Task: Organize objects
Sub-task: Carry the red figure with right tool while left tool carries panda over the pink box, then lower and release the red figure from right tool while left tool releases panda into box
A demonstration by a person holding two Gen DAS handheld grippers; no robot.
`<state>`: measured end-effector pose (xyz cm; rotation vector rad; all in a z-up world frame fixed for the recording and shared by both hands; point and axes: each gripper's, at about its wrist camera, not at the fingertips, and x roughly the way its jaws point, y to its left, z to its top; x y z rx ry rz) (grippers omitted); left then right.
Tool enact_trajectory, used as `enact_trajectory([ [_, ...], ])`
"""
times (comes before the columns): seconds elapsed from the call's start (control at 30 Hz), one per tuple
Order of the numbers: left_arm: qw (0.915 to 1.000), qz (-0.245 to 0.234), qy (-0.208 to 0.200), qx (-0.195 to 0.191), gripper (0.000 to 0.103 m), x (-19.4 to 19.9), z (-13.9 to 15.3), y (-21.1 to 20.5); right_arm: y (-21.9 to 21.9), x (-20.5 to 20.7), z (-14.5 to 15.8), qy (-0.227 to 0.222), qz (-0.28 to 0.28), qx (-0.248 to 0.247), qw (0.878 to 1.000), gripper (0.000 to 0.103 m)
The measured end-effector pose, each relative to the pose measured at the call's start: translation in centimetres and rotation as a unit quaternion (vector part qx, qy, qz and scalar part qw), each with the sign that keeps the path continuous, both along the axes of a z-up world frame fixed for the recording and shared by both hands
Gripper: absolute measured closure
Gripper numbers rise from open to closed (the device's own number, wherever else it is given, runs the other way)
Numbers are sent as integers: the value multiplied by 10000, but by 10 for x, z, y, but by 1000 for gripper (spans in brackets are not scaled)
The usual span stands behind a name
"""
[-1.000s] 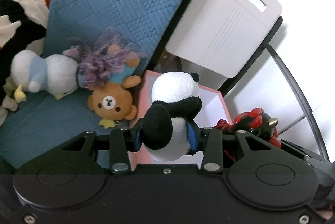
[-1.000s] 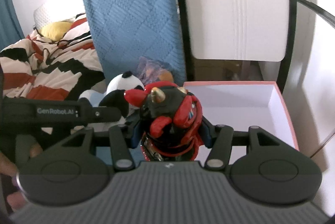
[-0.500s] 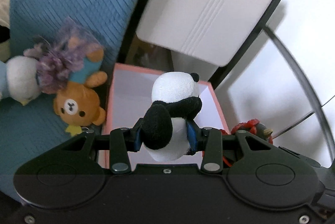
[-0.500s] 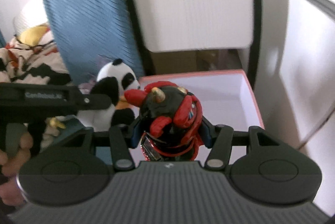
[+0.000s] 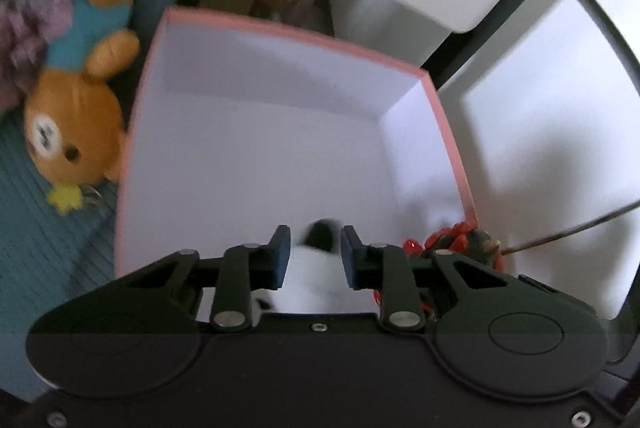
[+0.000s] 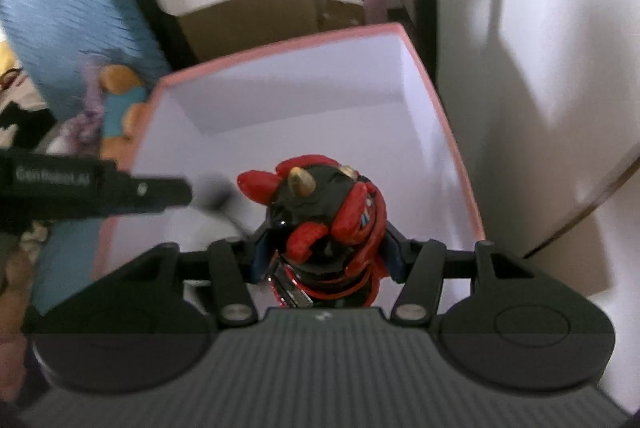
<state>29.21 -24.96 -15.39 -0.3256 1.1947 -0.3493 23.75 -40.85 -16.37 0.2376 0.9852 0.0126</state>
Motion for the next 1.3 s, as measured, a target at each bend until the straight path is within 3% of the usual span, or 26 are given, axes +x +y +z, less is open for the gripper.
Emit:
enact_trajectory([
  [0.07,9998,29,170,83,79,3,-12,-2,-4,5,-11,114,-35,-25,9999,46],
  [0.33,9994,8,188,293,77,-2,-20,-1,-9,14,-29,347,-183,-196,9990,44],
  [0.4,9993,0,165,340,75,-4,-17,1,-7,13,-28,375,-147,-238,9989,44],
  [0.5,9994,22,114,335,65,-9,-9,6,-7,10,-28,457,-233,-244,9984,43],
  [0.73,9997,-84,-106,218,65,-22,18,20,-12,-6,-22,593,-500,-148,9969,41],
  [0.83,9995,-81,-230,198,64,-29,33,26,-14,-14,-11,466,-643,-154,9967,28],
  [1.3,9955,-292,-900,85,64,-88,111,44,11,-60,67,-306,-645,-87,9974,28],
])
